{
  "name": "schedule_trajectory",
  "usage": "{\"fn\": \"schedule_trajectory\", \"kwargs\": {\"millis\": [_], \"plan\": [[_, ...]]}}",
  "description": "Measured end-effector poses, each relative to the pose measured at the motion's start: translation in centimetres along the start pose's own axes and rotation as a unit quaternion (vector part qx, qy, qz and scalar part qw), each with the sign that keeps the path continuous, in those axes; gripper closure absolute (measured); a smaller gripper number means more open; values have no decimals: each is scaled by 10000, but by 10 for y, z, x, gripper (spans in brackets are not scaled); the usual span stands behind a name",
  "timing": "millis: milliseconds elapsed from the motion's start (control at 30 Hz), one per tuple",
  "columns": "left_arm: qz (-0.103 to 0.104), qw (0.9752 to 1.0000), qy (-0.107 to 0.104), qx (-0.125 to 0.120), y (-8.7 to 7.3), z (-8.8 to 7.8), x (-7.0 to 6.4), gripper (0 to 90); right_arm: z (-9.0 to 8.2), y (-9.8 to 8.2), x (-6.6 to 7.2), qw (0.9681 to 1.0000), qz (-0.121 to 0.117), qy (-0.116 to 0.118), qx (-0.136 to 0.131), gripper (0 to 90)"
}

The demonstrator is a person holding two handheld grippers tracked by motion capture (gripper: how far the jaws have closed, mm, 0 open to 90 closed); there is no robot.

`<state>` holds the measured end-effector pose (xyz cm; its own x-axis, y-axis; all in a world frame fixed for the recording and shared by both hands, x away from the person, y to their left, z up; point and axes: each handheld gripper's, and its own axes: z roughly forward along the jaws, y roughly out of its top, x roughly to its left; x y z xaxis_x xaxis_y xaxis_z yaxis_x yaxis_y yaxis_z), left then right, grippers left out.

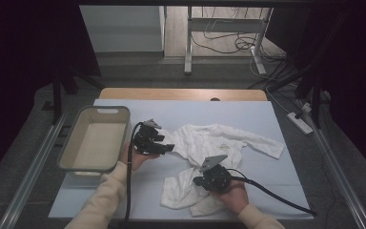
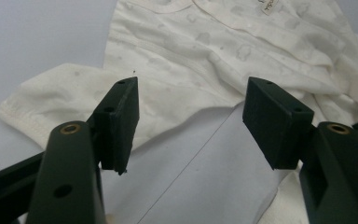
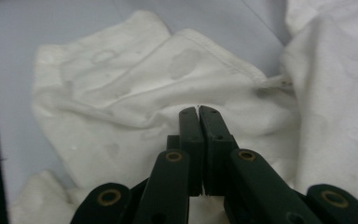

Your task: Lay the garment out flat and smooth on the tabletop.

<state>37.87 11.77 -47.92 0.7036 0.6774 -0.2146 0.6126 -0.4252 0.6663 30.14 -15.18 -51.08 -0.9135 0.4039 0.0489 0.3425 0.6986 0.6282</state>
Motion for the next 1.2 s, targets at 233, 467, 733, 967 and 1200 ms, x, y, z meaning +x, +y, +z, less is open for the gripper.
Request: {"fn": "schedule_trajectory", "kwargs": {"millis": [233,467,733,967,1200], "plan": [[-1,10000,8,-5,0,0,1,367,0,1,11,9995,-98,293,37,880],[-10,10000,6,-24,0,-1,1,367,0,2,23,9981,-303,524,92,878],[0,10000,19,-45,0,-3,1,367,-6,7,18,9992,-71,277,-295,645],[1,10000,25,-41,0,-3,1,367,-7,18,15,9979,103,251,-592,546],[-12,10000,23,-58,0,-3,0,367,11,27,22,9991,33,227,-370,501]]}}
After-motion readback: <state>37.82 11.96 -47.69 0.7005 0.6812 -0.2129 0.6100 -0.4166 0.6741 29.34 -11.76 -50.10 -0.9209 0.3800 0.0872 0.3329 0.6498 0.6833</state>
